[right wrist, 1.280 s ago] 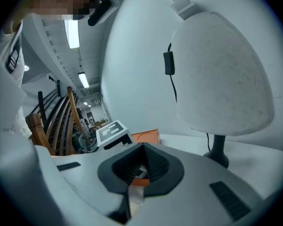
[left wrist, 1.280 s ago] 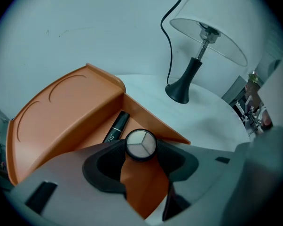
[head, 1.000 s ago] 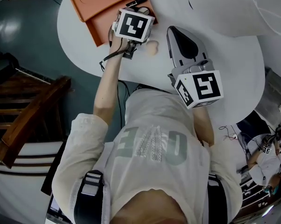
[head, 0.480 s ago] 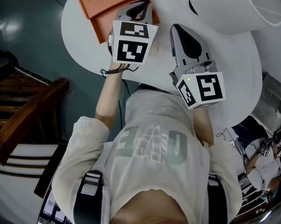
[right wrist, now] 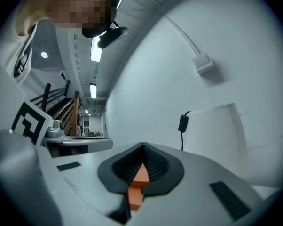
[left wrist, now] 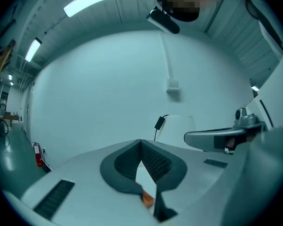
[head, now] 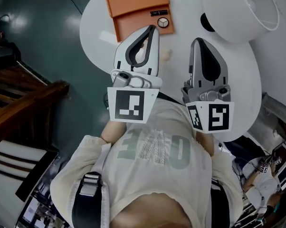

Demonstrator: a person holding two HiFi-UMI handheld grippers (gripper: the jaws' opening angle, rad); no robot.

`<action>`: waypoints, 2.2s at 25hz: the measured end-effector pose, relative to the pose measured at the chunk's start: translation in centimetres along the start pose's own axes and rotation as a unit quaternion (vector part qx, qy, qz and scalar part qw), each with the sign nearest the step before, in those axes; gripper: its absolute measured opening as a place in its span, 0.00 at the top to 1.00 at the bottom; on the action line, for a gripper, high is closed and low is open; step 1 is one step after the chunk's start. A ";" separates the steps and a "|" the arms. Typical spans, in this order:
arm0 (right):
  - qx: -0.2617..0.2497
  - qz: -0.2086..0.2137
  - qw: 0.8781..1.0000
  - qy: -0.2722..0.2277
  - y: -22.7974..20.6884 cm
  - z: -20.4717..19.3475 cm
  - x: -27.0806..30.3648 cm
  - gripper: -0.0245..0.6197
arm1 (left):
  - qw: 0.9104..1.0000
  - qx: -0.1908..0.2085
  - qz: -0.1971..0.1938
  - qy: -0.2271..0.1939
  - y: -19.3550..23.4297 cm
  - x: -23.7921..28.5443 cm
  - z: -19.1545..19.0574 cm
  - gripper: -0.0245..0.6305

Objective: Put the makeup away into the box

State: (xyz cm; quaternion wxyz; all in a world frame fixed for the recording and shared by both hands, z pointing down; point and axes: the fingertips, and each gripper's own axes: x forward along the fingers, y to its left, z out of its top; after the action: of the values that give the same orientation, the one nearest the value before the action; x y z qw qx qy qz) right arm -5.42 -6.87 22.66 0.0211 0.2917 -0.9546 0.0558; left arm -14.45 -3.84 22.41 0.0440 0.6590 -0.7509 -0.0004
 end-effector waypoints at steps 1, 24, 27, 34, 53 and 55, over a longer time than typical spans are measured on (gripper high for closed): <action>-0.005 -0.001 1.000 -0.006 0.3 0.5 -0.2 0.95 | 1.000 -0.002 0.000 0.001 -0.1 -0.6 0.1 0.95; 0.027 -0.007 0.999 0.025 -1.5 -2.5 0.0 0.95 | 0.941 -0.017 -0.020 0.336 -4.0 1.6 -26.5 0.57; 0.032 -0.009 0.999 0.034 -2.0 -3.2 0.0 0.95 | 0.928 -0.017 -0.015 0.373 -4.5 1.1 -28.9 0.57; 0.037 -0.007 0.998 0.041 -2.6 -3.6 0.4 0.95 | 0.917 0.005 -0.018 0.399 -5.1 1.2 -30.9 0.57; 0.021 -0.007 1.000 0.000 -2.7 -0.8 -0.1 0.95 | 0.998 0.007 0.010 0.067 -2.4 4.0 -3.5 0.70; 0.020 -0.005 1.000 -0.006 -2.4 -0.4 -0.1 0.95 | 1.000 0.005 0.023 0.002 -1.7 3.1 0.9 0.70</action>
State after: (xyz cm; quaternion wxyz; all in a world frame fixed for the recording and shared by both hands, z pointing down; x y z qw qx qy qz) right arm -4.02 -8.76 23.26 0.0095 0.2969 -0.9521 0.0726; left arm -13.18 -7.18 21.64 0.0422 0.6416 -0.7659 0.0051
